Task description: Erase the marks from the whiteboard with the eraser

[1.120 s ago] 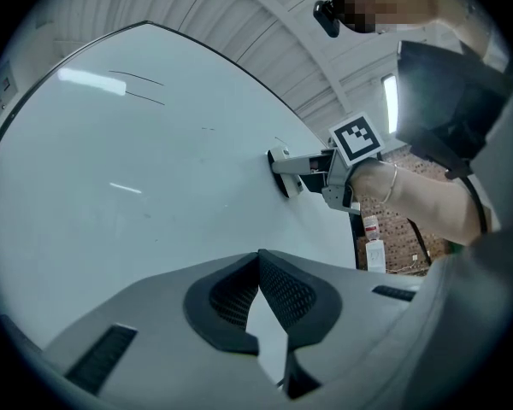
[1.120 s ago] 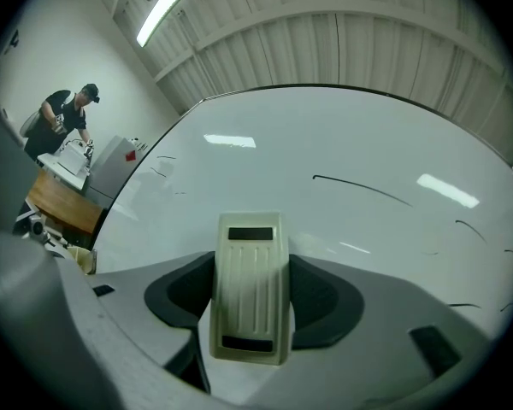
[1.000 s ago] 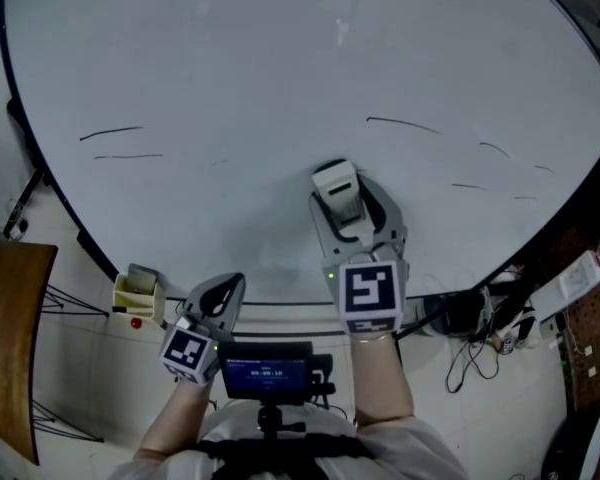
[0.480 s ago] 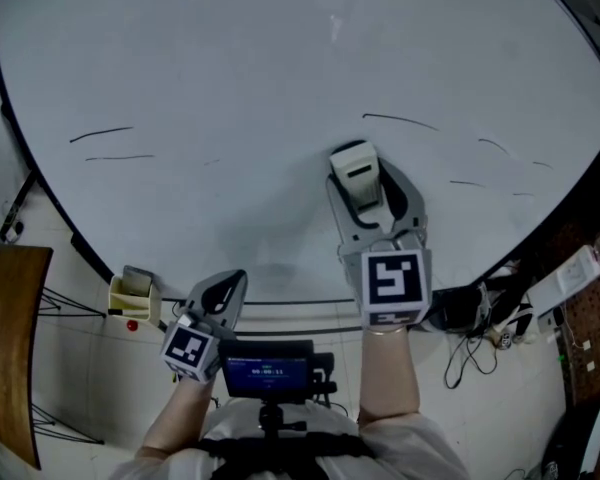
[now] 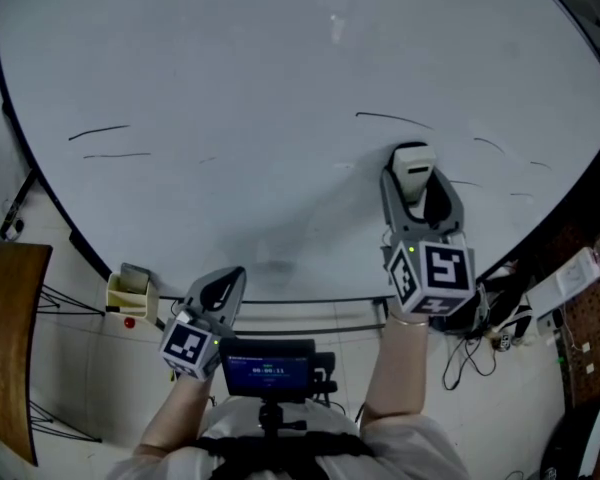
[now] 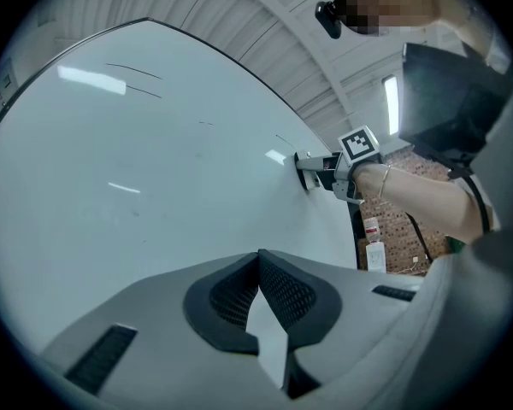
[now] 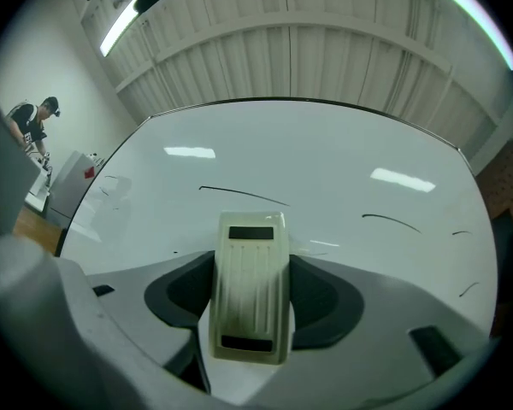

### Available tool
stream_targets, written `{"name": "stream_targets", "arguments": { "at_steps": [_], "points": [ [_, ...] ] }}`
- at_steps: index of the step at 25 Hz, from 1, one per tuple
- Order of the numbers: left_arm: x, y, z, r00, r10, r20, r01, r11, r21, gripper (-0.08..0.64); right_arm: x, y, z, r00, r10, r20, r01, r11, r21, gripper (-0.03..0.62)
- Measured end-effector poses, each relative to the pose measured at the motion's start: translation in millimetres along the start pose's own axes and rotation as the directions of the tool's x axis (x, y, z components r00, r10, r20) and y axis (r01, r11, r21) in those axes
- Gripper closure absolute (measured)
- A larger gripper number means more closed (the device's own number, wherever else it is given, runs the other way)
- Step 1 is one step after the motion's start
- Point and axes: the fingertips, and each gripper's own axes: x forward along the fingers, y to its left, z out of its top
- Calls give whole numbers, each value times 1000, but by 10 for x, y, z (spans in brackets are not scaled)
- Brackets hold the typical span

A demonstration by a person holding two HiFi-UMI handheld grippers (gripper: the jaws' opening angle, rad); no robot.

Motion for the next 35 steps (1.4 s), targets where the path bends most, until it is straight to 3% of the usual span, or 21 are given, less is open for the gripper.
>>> {"name": "stream_targets", "arguments": {
  "at_steps": [5,10,17,20,24,35],
  "points": [
    [13,-65,20,1000,-5,1,5,1000,10,566,-46,-158,-81,1000,-17,-6,17,999,40,327],
    [9,-149,6,1000,-8,-10,8,1000,10,566,-160,146,-71,998,65,3,-65,997,42,328],
    [-51,-189,-9,1000,-2,-19,2,1000,9,566,-90,960,-23,983,179,-43,-184,970,-160,328],
    [-123,-116,-5,1000,23,-15,-23,1000,4,566,-40,1294,34,967,252,-34,-253,939,-231,328],
    [-200,-24,17,999,50,-7,-50,999,8,566,51,1530,72,953,300,-28,-297,918,-262,328],
    [-176,100,20,998,63,-2,-63,998,10,566,152,1335,104,969,245,17,-235,945,-225,327]
  ]
}}
